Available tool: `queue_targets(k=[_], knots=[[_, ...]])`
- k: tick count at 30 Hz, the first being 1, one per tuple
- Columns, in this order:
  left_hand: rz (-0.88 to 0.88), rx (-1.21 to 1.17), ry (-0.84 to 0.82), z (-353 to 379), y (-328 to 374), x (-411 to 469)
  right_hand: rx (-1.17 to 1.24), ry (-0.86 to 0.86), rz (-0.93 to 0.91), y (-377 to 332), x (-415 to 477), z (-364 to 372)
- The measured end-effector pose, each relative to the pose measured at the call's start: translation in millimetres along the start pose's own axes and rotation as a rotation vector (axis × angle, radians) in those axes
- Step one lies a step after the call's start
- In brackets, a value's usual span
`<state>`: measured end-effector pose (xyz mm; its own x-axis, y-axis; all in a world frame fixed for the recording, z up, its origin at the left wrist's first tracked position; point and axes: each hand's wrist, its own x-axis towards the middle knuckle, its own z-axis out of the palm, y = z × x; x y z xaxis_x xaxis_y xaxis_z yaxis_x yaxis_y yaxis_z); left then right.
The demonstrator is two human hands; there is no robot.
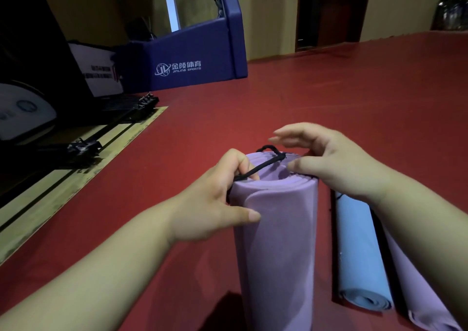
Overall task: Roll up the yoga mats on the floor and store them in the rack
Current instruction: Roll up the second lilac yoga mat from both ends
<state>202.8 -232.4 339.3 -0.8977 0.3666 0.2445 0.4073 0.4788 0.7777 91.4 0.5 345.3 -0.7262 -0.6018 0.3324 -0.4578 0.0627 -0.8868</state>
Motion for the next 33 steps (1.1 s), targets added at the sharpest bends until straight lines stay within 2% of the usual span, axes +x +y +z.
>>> queue_targets(k=[3,9,14,17,20,25,29,33], knots=[[0.001,-0.052,-0.018,-5,1,-5,0.021,-0.083,0.011,-6,4,2],[-0.010,-0.094,-0.034,-11,3,-11,-0.166,-0.086,-0.070,-14,9,9],[-0.059,-0.097,-0.036,-17,0,-15,-0.261,0.059,-0.270,-21,9,19],[-0.073,-0.115,-0.064,-20,-1,-15,-0.114,0.088,-0.285,-30,9,19],[-0.067,-0.097,-0.085,-20,-1,-14,-0.173,0.086,-0.307,-29,8,18],[-0.069,-0.091,-0.088,-20,-1,-15,-0.356,0.116,-0.224,-16,6,6],[-0.105,-0.107,-0.035,-24,-6,-17,-0.200,0.141,-0.131,-2,6,0],[-0.129,-0.120,0.081,-32,-17,-18,-0.053,-0.011,-0.077,-1,1,5]])
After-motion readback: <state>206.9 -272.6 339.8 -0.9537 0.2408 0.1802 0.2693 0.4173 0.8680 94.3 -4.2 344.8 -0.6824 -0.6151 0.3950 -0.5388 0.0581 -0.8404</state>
